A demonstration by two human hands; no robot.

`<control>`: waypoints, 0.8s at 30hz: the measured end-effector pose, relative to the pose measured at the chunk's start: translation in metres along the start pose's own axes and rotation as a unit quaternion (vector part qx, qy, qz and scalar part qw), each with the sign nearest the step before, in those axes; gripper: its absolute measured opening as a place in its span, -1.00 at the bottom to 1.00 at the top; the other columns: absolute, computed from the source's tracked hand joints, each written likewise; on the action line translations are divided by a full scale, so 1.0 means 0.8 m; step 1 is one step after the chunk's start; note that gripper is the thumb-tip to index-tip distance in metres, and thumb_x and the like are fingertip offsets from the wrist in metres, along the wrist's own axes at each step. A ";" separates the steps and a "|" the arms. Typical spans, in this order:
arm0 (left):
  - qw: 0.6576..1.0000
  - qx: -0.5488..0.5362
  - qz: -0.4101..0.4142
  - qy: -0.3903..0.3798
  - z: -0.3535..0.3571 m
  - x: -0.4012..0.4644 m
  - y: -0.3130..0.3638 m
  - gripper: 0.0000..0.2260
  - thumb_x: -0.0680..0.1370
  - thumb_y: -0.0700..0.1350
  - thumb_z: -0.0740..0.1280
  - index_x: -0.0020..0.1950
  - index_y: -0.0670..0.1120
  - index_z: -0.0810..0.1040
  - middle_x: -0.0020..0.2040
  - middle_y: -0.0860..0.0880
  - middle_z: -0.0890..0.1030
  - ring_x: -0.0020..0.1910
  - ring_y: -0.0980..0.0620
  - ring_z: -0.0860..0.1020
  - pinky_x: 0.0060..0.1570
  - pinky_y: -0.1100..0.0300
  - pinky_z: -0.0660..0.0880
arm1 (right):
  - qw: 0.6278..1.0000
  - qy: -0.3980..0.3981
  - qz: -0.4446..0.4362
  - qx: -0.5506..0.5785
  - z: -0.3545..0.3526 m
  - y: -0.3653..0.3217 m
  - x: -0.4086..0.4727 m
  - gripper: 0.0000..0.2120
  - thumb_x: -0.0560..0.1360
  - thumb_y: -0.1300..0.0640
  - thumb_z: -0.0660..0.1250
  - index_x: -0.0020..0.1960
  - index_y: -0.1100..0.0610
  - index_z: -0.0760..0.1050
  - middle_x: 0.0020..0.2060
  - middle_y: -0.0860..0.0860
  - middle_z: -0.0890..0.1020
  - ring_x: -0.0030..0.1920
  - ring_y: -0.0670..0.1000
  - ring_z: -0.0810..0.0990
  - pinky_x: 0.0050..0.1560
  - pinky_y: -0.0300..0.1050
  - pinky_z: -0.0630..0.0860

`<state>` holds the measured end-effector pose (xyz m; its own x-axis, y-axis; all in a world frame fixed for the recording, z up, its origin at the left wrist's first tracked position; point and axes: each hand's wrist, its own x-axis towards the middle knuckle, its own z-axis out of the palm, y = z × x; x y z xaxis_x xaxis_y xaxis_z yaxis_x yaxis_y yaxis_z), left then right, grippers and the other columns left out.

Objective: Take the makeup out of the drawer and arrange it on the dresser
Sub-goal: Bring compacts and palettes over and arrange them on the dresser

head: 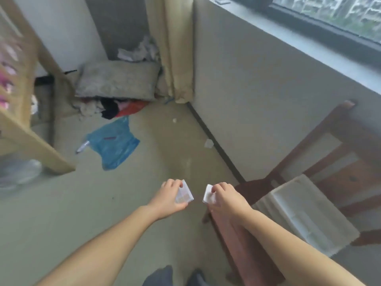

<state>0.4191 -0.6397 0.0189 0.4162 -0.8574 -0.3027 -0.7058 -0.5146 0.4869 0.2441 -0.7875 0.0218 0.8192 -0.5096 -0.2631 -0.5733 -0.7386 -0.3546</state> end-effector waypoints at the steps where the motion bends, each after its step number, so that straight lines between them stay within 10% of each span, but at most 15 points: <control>1: 0.999 -0.006 -0.030 0.020 -0.008 -0.025 -0.022 -0.54 0.45 0.13 0.34 0.26 -0.01 0.30 0.23 0.02 0.35 0.22 0.01 0.34 0.04 0.14 0.41 | 0.999 -0.016 -0.043 -0.022 0.004 -0.025 0.010 -0.67 0.50 0.00 0.26 0.20 0.10 0.35 0.14 0.00 0.42 0.17 0.08 0.38 0.01 -0.07 0.45; 11: 0.932 -0.086 -0.283 0.209 -0.041 -0.350 -0.213 -0.55 0.45 0.10 0.37 0.24 -0.03 0.34 0.22 -0.02 0.39 0.25 -0.02 0.35 0.14 0.12 0.41 | 0.920 -0.104 -0.355 -0.125 0.099 -0.360 0.013 -0.52 0.45 -0.11 0.32 0.30 0.06 0.34 0.24 0.03 0.42 0.28 0.09 0.36 0.13 -0.08 0.44; 24: 0.786 -0.118 -0.521 0.311 0.036 -0.851 -0.369 -0.57 0.45 0.09 0.34 0.23 -0.01 0.31 0.21 0.00 0.38 0.18 0.01 0.35 0.05 0.13 0.44 | 0.745 -0.176 -0.617 -0.182 0.338 -0.791 -0.249 -0.58 0.55 -0.04 0.21 0.33 0.14 0.31 0.26 0.07 0.41 0.27 0.12 0.35 0.16 -0.07 0.41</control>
<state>0.3278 0.0968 0.0577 0.9496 0.2287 -0.2144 0.2989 -0.8664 0.4000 0.4403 -0.0994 0.0560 0.6277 0.7575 -0.1795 0.7082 -0.6514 -0.2724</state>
